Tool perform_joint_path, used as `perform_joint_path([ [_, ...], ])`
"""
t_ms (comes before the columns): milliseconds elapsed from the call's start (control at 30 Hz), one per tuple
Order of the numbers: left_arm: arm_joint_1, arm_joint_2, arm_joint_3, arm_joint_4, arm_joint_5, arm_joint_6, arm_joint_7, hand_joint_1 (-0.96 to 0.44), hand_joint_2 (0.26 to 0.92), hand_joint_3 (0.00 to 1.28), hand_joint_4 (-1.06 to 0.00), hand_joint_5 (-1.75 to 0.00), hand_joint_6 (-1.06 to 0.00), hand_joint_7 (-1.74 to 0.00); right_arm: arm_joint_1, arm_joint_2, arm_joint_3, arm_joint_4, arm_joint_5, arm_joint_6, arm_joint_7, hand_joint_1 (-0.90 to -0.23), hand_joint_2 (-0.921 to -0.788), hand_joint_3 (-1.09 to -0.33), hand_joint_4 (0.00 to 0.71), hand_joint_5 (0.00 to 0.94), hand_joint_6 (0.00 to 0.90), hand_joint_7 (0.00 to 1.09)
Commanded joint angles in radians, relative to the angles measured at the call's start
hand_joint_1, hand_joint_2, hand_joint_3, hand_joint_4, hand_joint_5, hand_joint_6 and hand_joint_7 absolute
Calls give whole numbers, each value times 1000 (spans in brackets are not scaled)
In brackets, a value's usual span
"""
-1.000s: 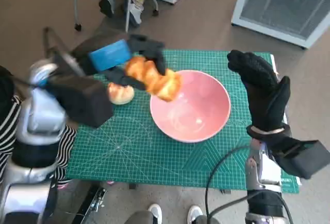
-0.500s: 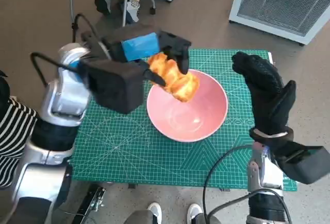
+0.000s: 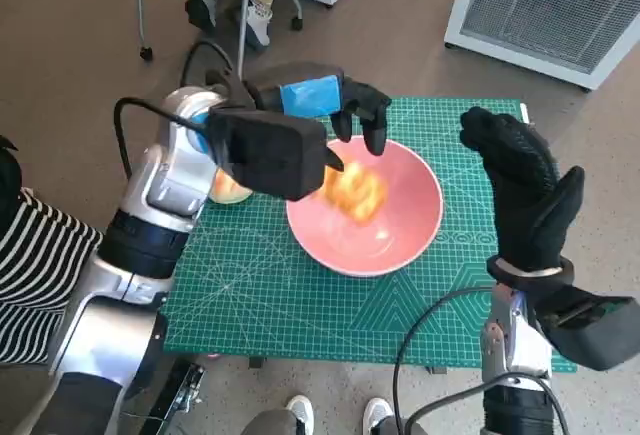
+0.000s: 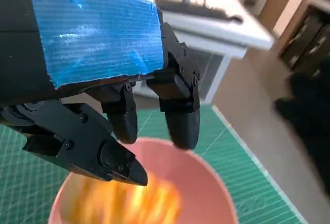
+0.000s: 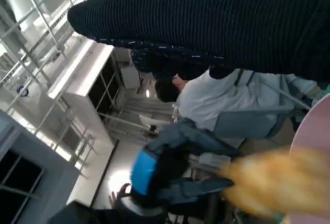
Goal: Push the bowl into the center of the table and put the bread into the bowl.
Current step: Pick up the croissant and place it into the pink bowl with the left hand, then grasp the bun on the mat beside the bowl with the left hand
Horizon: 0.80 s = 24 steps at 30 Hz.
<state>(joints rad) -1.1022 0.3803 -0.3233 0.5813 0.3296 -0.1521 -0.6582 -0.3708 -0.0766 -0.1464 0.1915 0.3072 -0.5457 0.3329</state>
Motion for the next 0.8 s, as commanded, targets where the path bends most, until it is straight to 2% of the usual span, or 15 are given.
perform_joint_path([
  [33, -14, 9, 12, 34, -18, -28, -23, -223, 792, 8, -445, -69, -315, -94, 24, 1, -5, 0, -3, 16, -12, -717, -921, -732, 178, 0, 99, 402],
  [100, -3, 23, 20, 26, -23, -41, -28, -275, 780, 6, -269, -28, -274, -38, 25, 3, -4, 0, -4, 15, -14, -716, -921, -732, 173, 0, 99, 402],
  [200, 10, 44, 29, 4, -30, -48, -39, -328, 773, 4, -128, -9, -238, -12, 27, 5, -2, 1, -6, 13, -15, -715, -921, -732, 167, 0, 98, 403],
  [267, 19, 60, 37, -15, -36, -51, -46, -356, 772, 4, -86, -5, -224, -6, 27, 6, -1, 1, -5, 13, -16, -715, -921, -731, 165, 0, 98, 403],
  [433, 44, 124, 82, -78, -59, -34, -75, -386, 777, 5, -31, -1, -205, -1, 25, 12, 2, 6, -1, 14, -14, -714, -921, -724, 163, 0, 97, 404],
  [800, 64, 249, 149, -87, -60, 1, -77, -358, 777, 3, -19, -2, -206, -2, 27, 13, 8, 9, -5, 19, -14, -708, -921, -721, 171, 4, 96, 406],
])
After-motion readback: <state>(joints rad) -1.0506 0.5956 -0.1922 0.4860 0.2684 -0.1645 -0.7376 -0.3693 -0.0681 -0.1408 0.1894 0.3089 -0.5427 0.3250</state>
